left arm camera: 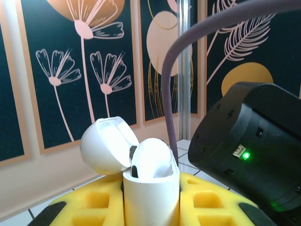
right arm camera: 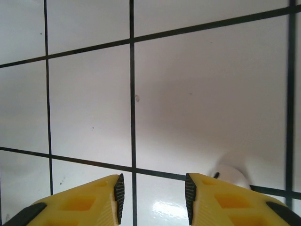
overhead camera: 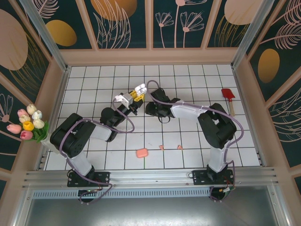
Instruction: Insert wireless bluetooth earbuds into charging case
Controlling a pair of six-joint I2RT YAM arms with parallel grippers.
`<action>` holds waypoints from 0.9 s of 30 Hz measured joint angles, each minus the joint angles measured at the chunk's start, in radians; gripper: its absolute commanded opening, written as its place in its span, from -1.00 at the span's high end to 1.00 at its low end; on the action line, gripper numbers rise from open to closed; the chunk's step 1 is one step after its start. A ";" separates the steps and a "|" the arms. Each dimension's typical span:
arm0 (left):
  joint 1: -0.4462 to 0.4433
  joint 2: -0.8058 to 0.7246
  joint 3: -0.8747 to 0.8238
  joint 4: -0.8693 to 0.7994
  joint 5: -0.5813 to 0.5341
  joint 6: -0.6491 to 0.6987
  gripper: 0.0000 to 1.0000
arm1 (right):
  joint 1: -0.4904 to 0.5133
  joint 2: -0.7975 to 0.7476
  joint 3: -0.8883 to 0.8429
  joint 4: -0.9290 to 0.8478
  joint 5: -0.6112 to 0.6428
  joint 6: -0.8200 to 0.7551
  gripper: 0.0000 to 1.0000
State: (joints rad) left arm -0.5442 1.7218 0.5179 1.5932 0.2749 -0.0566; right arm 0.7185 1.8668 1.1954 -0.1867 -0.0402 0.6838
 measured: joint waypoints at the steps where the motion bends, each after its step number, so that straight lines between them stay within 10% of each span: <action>1: 0.000 -0.005 0.000 0.001 0.000 0.000 1.00 | -0.005 -0.006 0.000 -0.005 0.010 -0.006 0.17; 27: 0.002 -0.035 0.000 -0.009 -0.013 0.003 1.00 | -0.025 0.081 0.102 -0.136 0.069 -0.687 0.00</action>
State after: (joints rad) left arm -0.5423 1.6871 0.5179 1.5845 0.2619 -0.0532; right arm 0.6933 1.9480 1.2972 -0.3229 0.0284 -0.0029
